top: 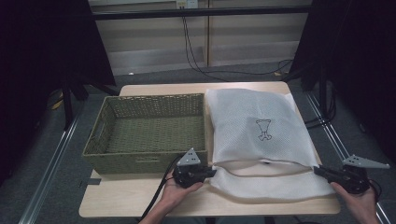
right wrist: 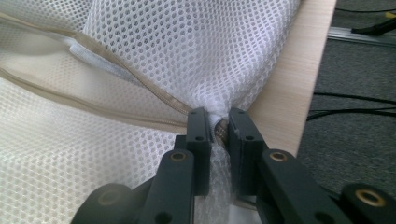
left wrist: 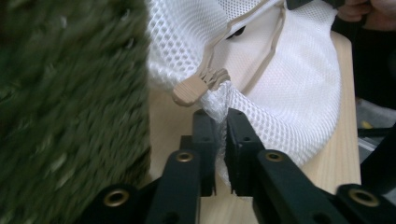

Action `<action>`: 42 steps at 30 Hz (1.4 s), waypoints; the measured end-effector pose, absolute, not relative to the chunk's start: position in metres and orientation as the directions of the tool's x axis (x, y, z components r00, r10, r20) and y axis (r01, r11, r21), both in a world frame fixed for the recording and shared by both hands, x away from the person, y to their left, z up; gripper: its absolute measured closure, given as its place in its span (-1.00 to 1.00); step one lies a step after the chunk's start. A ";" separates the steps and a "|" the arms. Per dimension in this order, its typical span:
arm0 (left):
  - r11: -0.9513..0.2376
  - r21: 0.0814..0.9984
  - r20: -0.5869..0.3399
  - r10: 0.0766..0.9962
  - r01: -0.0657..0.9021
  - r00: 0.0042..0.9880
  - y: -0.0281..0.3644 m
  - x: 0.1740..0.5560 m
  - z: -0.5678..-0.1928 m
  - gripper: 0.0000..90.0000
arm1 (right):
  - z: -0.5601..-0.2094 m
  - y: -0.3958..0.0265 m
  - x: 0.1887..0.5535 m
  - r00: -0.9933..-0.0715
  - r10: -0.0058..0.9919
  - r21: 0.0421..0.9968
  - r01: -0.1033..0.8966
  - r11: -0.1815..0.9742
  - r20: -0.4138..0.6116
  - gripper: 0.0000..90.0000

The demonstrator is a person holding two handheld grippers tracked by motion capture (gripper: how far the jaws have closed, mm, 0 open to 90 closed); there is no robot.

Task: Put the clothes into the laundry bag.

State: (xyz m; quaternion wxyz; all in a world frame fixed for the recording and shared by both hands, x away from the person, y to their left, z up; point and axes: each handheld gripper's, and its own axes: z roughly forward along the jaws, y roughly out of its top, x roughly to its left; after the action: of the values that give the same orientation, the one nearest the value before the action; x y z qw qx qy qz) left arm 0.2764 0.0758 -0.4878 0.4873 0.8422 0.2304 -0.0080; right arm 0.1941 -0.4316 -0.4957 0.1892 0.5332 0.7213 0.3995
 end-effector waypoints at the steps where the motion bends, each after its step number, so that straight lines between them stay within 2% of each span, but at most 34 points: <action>1: -0.422 0.811 -0.231 0.403 0.404 0.885 0.078 0.275 -0.489 0.90 | -0.496 -0.433 0.194 -0.352 0.923 0.779 0.617 0.107 0.153 0.79; 4: -0.467 0.786 -0.214 0.410 0.406 0.887 0.084 0.272 -0.488 0.93 | -0.499 -0.437 0.194 -0.320 0.936 0.776 0.624 0.091 0.147 0.79; 6: -0.516 0.771 -0.157 0.414 0.373 0.897 0.083 0.266 -0.488 0.94 | -0.502 -0.435 0.196 -0.308 0.941 0.774 0.627 0.089 0.141 0.79; 11: -0.548 0.740 -0.174 0.404 0.390 0.898 0.082 0.262 -0.494 0.94 | -0.505 -0.431 0.204 -0.282 0.954 0.766 0.634 0.104 0.103 0.79; 15: -0.597 0.713 -0.141 0.390 0.367 0.910 0.078 0.261 -0.496 0.94 | -0.506 -0.426 0.206 -0.279 0.957 0.759 0.639 0.125 0.077 0.77; 18: -0.588 0.718 -0.138 0.405 0.373 0.904 0.080 0.261 -0.498 0.91 | -0.505 -0.426 0.205 -0.272 0.959 0.765 0.634 0.117 0.079 0.62; 20: -0.571 0.733 -0.150 0.395 0.371 0.906 0.083 0.262 -0.499 0.85 | -0.504 -0.426 0.202 -0.269 0.959 0.773 0.626 0.107 0.085 0.43; 22: -0.537 0.763 -0.160 0.383 0.360 0.910 0.088 0.262 -0.499 0.76 | -0.500 -0.425 0.198 -0.277 0.956 0.787 0.609 0.100 0.093 0.27; 23: -0.524 0.776 -0.159 0.376 0.351 0.913 0.091 0.261 -0.497 0.65 | -0.498 -0.425 0.196 -0.277 0.956 0.795 0.599 0.094 0.096 0.20; 25: -0.518 0.784 -0.146 0.382 0.342 0.913 0.096 0.259 -0.492 0.51 | -0.492 -0.424 0.192 -0.285 0.950 0.811 0.581 0.067 0.125 0.10; 28: -0.501 0.797 -0.130 0.405 0.338 0.905 0.109 0.256 -0.483 0.38 | -0.483 -0.418 0.191 -0.300 0.946 0.829 0.554 0.070 0.121 0.02; 31: -0.443 0.827 -0.137 0.437 0.345 0.889 0.126 0.252 -0.474 0.16 | -0.470 -0.405 0.190 -0.329 0.937 0.855 0.514 0.076 0.115 -0.12; 33: -0.414 0.843 -0.121 0.477 0.344 0.871 0.139 0.248 -0.468 0.05 | -0.463 -0.397 0.189 -0.354 0.928 0.867 0.492 0.076 0.120 -0.17; 36: -0.376 0.857 -0.099 0.553 0.354 0.827 0.159 0.245 -0.461 -0.26 | -0.451 -0.381 0.190 -0.386 0.915 0.886 0.457 0.080 0.116 -0.22; 39: -0.338 0.880 -0.070 0.603 0.335 0.794 0.176 0.240 -0.456 -0.42 | -0.441 -0.365 0.192 -0.407 0.906 0.897 0.435 0.079 0.117 -0.32; 42: -0.314 0.893 -0.058 0.628 0.322 0.776 0.195 0.236 -0.454 -0.50 | -0.432 -0.350 0.194 -0.419 0.901 0.908 0.413 0.079 0.112 -0.35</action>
State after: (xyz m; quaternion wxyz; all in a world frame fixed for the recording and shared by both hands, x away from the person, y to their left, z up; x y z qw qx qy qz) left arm 0.2357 0.1949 -0.4544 0.5040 0.7962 0.2983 0.1522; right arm 0.1942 -0.3503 -0.4325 0.2528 0.4762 0.6897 0.4834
